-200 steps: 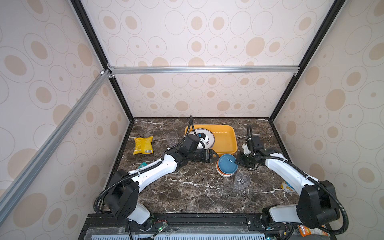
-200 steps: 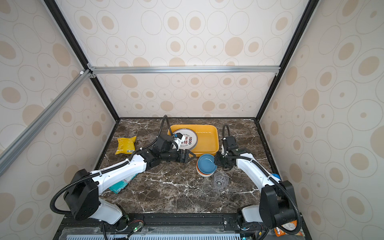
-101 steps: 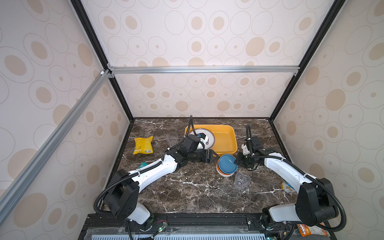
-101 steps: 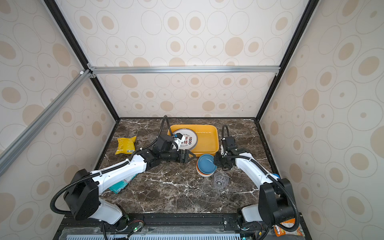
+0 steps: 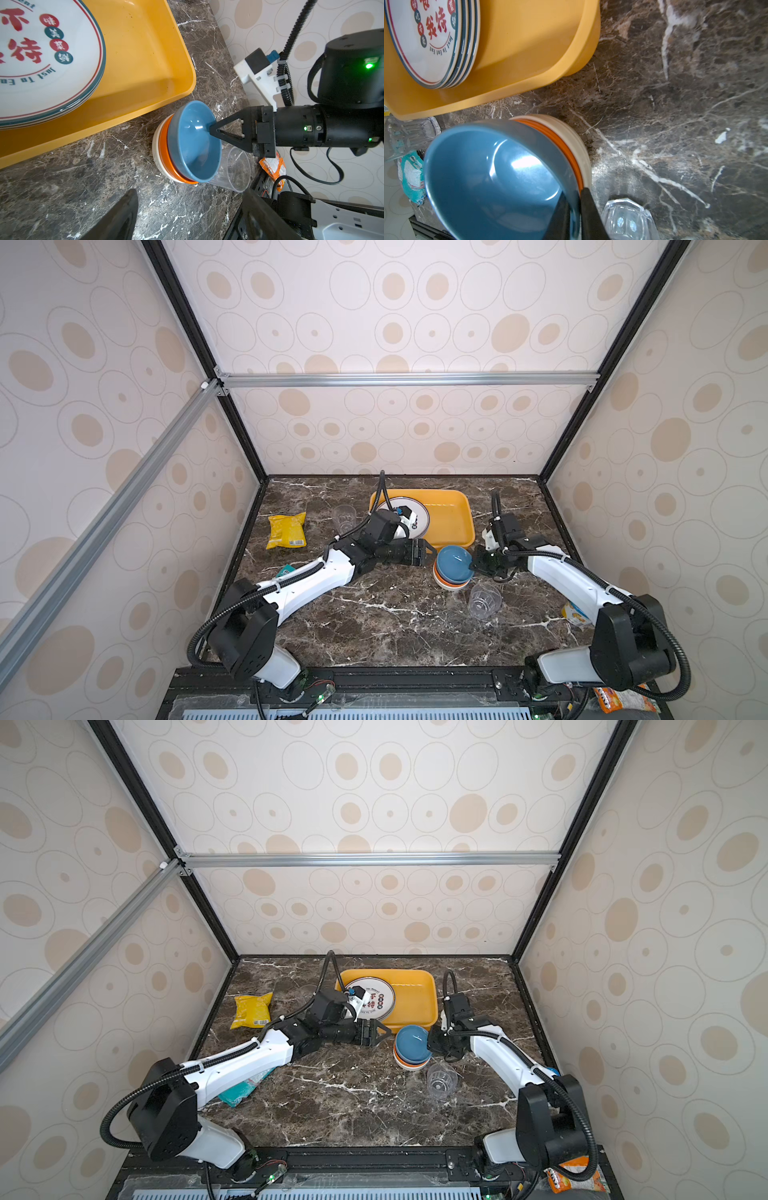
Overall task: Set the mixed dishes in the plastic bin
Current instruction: 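Pinch the rim of the blue bowl with the right gripper, then lift the blue bowl off the orange bowl with the right gripper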
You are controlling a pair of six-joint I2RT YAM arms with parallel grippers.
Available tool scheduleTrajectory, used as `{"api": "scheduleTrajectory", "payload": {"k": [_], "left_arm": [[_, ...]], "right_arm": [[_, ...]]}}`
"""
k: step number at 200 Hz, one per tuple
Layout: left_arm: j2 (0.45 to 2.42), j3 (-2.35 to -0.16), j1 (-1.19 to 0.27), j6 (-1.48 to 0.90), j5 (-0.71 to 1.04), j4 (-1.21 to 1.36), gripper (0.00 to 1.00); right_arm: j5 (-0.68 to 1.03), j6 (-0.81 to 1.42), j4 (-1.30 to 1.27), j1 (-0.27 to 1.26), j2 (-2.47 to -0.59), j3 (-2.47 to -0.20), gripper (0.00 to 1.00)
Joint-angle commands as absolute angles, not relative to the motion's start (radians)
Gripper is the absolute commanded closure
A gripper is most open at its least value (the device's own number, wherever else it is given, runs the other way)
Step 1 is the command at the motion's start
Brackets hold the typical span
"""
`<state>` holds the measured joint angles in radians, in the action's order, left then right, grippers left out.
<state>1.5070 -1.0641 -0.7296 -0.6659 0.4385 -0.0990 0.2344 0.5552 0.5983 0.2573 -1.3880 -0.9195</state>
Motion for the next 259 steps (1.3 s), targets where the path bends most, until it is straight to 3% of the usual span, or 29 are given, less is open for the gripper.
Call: {"api": "scheduleTrajectory", "payload": {"k": [1,102,166,259], "left_arm": [[1.499,-1.071,-0.737,-0.672,0.429,-0.097,0.22],[1.500,-1.065,-0.737,-0.672,0.426,-0.089,0.22],[1.487,-1.051,-0.736,-0.672,0.412,-0.078,0.20],[1.456,-1.025,-0.706,-0.676,0.385,-0.060,0.19]], "right_arm": [[0.222,0.548,0.615,0.257,-1.376,-0.920,0.88],[0.204,0.511,0.683,0.262,-1.331,-0.967,0.97],[0.211,0.480,0.766,0.265,-1.330,-1.056,0.98],[0.172,0.414,0.949,0.265,-1.478,-1.326,0.99]]}}
